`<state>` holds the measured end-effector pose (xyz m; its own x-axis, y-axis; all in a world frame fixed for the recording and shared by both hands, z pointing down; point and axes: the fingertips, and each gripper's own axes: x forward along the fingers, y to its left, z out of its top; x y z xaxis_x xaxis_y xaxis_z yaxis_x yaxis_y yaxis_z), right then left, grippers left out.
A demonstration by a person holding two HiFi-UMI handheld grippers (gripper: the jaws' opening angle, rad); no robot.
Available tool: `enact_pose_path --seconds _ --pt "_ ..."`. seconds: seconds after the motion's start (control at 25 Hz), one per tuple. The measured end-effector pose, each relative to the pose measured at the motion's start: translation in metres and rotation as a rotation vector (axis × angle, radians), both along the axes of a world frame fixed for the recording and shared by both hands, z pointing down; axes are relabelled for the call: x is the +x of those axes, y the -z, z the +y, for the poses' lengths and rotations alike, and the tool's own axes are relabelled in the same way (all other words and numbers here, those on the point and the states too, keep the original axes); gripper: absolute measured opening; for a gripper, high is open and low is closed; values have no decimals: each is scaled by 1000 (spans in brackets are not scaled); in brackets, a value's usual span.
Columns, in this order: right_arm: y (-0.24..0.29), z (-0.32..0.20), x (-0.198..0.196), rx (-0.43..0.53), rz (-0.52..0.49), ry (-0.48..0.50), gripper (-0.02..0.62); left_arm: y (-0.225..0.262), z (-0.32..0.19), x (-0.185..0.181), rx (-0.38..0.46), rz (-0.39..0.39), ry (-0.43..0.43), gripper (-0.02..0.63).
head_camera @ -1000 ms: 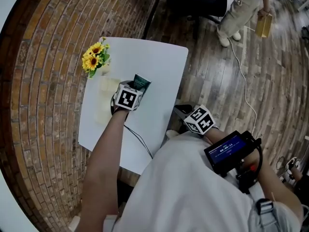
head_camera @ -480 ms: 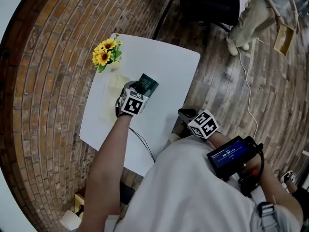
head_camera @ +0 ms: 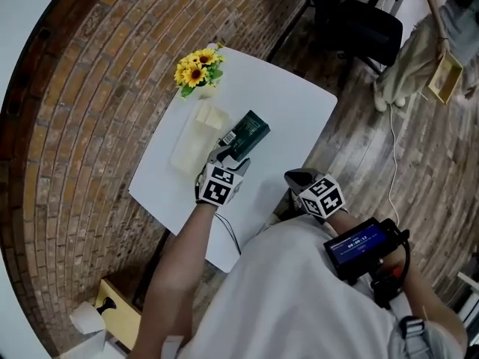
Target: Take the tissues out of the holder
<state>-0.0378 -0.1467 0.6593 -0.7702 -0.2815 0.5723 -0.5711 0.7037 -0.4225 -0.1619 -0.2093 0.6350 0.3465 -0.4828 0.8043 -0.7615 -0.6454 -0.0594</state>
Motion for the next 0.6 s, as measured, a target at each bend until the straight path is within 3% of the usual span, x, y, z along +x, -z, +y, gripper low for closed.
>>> enact_pose_path --seconds 0.12,0.24,0.36,0.48,0.6 --pt "3 -1 -3 4 -6 21 6 2 24 -2 26 61 67 219" --pt "7 -5 -11 15 -10 42 6 13 40 -13 87 108 162 121" --pt "13 -10 -24 28 -21 73 6 25 56 -36 127 187 311 26" --pt "23 -13 -38 55 -40 122 6 37 74 -57 158 307 476 9" --pt "40 -18 -53 101 -73 171 6 45 95 -74 198 382 585 8"
